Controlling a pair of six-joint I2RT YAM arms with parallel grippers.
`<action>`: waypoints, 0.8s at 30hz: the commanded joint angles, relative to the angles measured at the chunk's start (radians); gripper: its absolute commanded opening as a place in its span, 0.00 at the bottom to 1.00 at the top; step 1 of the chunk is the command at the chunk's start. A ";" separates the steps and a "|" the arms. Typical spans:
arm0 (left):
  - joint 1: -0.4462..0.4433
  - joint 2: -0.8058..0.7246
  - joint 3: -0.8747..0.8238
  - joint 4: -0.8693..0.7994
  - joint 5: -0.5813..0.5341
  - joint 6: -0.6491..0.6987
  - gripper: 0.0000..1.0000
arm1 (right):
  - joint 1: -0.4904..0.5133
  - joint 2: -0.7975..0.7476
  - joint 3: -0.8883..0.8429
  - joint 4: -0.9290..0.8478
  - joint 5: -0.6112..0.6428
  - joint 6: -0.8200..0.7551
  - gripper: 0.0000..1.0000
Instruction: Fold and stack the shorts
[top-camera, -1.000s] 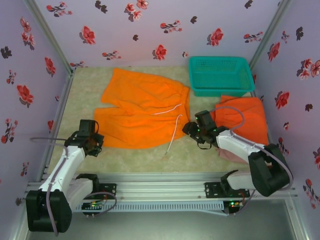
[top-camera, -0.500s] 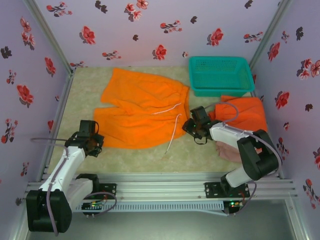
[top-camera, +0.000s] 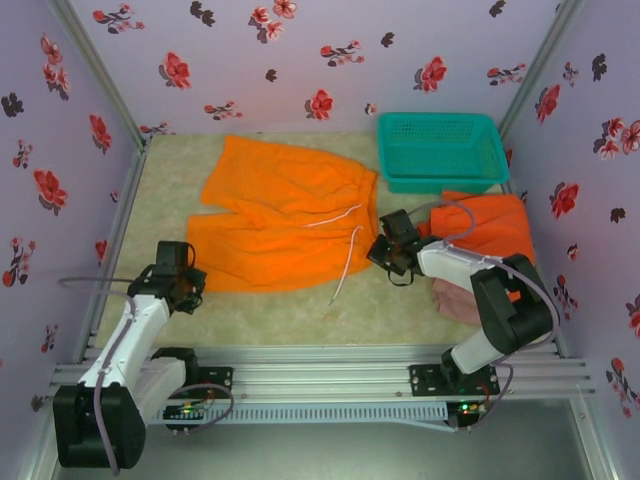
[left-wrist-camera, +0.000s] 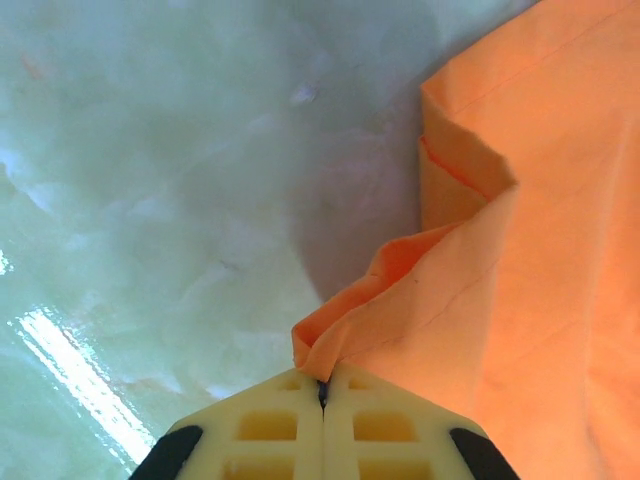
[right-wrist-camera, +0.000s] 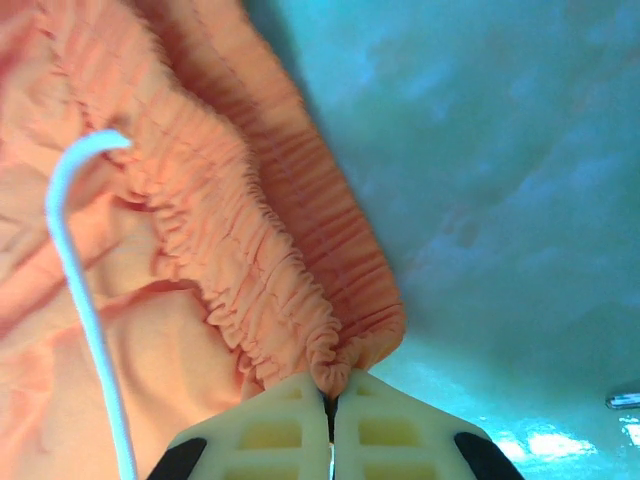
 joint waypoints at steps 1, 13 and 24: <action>0.019 -0.033 0.112 -0.047 -0.056 0.063 0.00 | -0.012 -0.072 0.090 -0.064 0.010 -0.063 0.00; 0.029 -0.075 0.345 -0.222 -0.080 0.197 0.00 | -0.009 -0.233 0.175 -0.179 -0.027 -0.092 0.00; 0.027 -0.241 0.289 -0.415 -0.187 0.303 0.00 | 0.147 -0.340 -0.041 -0.175 0.013 0.024 0.00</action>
